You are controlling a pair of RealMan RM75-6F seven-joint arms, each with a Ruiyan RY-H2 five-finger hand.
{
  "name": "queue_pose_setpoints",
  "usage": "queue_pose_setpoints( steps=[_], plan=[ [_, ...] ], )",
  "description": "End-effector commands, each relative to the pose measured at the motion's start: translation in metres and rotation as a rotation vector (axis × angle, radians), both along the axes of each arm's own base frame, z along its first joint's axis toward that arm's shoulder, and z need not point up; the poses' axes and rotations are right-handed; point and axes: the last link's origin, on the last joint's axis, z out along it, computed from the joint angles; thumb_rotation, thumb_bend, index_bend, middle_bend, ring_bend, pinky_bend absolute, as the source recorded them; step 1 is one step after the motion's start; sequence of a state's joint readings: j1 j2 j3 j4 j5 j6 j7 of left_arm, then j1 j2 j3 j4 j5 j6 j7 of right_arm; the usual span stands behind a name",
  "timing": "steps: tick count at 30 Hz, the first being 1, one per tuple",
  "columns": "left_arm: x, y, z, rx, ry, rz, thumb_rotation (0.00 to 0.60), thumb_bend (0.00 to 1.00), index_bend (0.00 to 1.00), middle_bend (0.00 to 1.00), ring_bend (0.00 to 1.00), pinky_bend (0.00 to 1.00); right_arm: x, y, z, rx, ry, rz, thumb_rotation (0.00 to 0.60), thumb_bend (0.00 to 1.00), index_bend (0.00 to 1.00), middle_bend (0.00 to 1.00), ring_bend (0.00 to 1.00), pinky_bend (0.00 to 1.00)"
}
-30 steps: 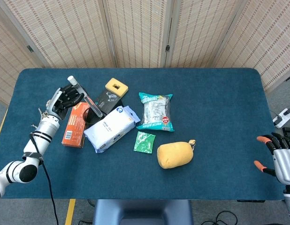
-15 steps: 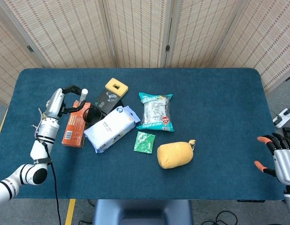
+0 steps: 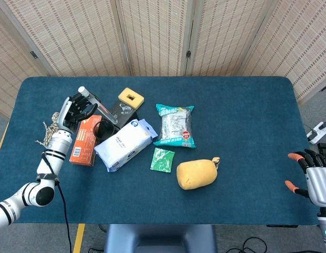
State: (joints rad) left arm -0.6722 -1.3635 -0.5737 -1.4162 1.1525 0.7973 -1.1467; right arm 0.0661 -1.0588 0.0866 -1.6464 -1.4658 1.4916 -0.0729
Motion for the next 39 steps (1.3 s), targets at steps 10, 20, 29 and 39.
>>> queue_pose_setpoints(
  steps=[10,20,29,39],
  plan=[
    [-0.033,0.003,-0.013,0.285,0.877,-0.155,0.6,0.53,0.64,0.52,0.39,0.31,0.0,0.002,0.001,-0.002,-0.001,-0.001,0.6,0.05,0.28,0.26,0.13,0.19],
    [-0.013,0.001,-0.024,0.215,0.659,-0.081,0.6,0.53,0.63,0.52,0.39,0.29,-0.001,0.003,0.001,-0.005,-0.003,-0.005,0.6,0.05,0.28,0.26,0.13,0.19],
    [0.0,0.003,-0.009,-0.11,-0.007,0.029,0.6,0.53,0.63,0.52,0.38,0.29,-0.003,0.003,0.001,-0.005,-0.006,-0.008,0.6,0.05,0.28,0.26,0.13,0.19],
    [-0.014,0.01,-0.011,-0.071,0.193,-0.04,0.6,0.53,0.63,0.51,0.38,0.27,-0.002,0.002,-0.001,0.002,-0.006,-0.006,0.6,0.05,0.28,0.26,0.13,0.19]
  ],
)
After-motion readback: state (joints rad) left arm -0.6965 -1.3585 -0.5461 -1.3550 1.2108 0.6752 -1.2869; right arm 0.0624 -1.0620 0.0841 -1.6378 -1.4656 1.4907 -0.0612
